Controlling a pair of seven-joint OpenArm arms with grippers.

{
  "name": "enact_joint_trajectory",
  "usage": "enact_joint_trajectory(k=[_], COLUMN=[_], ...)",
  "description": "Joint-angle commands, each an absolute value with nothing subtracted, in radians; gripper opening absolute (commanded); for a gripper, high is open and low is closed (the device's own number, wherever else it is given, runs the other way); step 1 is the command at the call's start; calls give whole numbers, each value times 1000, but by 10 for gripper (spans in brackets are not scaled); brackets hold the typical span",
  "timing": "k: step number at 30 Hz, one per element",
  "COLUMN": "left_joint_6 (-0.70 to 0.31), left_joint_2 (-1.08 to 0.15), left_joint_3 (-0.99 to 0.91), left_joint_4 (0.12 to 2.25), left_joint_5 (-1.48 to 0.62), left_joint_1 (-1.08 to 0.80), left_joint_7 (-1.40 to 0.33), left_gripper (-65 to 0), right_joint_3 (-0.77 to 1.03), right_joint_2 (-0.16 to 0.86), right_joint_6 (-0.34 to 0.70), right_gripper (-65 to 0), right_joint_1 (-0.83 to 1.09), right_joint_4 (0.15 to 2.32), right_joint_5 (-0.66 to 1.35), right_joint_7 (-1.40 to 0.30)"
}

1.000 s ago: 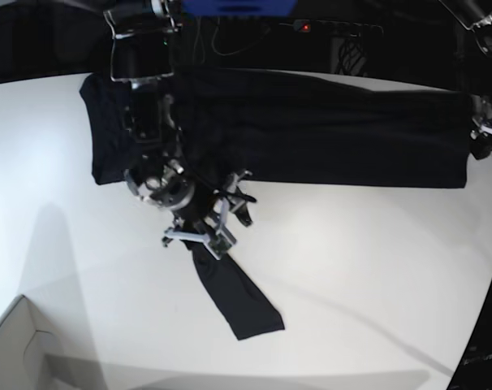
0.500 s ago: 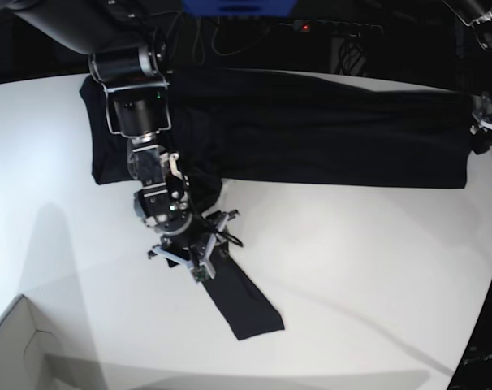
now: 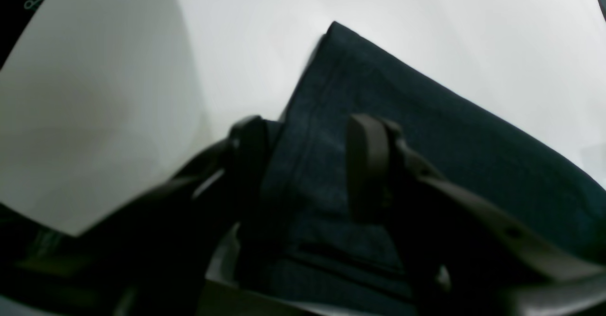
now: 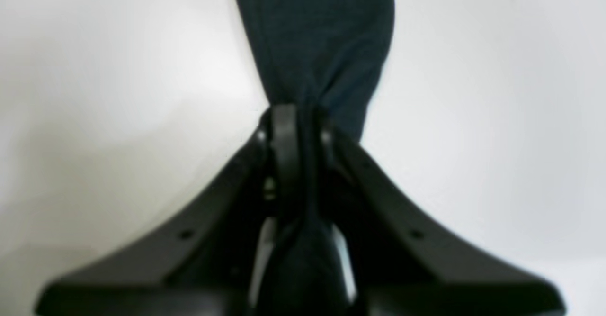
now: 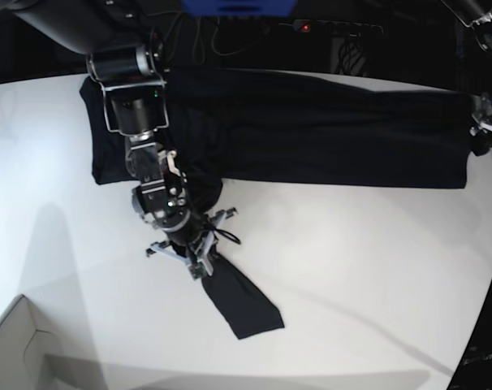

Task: Layout the t-shirt on the table in an organized manner, then fold the t-shirt properly
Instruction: 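Reach the right gripper to the protruding sleeve cuff and grasp it, then fold the held sleeve with the right gripper back over the shirt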

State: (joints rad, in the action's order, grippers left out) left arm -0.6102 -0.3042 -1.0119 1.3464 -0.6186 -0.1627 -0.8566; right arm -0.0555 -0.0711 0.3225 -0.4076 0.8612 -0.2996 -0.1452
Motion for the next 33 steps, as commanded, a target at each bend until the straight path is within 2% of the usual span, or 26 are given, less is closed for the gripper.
enact_joint_trajectory(k=[1,6,12,17,22,29,31,33], left_joint_6=[-616,-616,-616,-616,-616,-616,-616,-616], left_joint_2=[-329,-329,-329,-329,-331,-331,-331,-331], left_joint_3=[-1017,-1017,-1017,-1017,-1017,-1017,-1017,-1017], left_joint_4=[1363,1365,1365,1365,1365,1365,1365,1365], left_joint_5=[-638,-639,-639,-639,-639,-639,-639,-639], left_joint_1=[-154,-154,-131,-127,-127,-127,-127,-127], left_joint_7=[-835,-835,-837,-837,-837,-837,-837,-837], left_gripper=[-369,-369,-369,-369,-369,-366,-333,-282], right_joint_3=[-56,-104,-338,-538,-664,-739,-756,-782], right_joint_2=[-90,-128,-131,-133,-140,-148,-148,-147], right_joint_6=[320,326,326,326,326,326,326,326], right_gripper=[-620,-619,-616,-616,-616,-614,-590,-533], right_joint_1=[-423,-292,-91,67,154,171,174,186], right_joint_4=[906,1179,1504,1676,1718,1647,1636,1639], right_joint_5=[-289,-289,-289,-291,-291,-291,-291,-291], right_joint_7=[-116,-133,-213,-222,-217,-220,-222,-222])
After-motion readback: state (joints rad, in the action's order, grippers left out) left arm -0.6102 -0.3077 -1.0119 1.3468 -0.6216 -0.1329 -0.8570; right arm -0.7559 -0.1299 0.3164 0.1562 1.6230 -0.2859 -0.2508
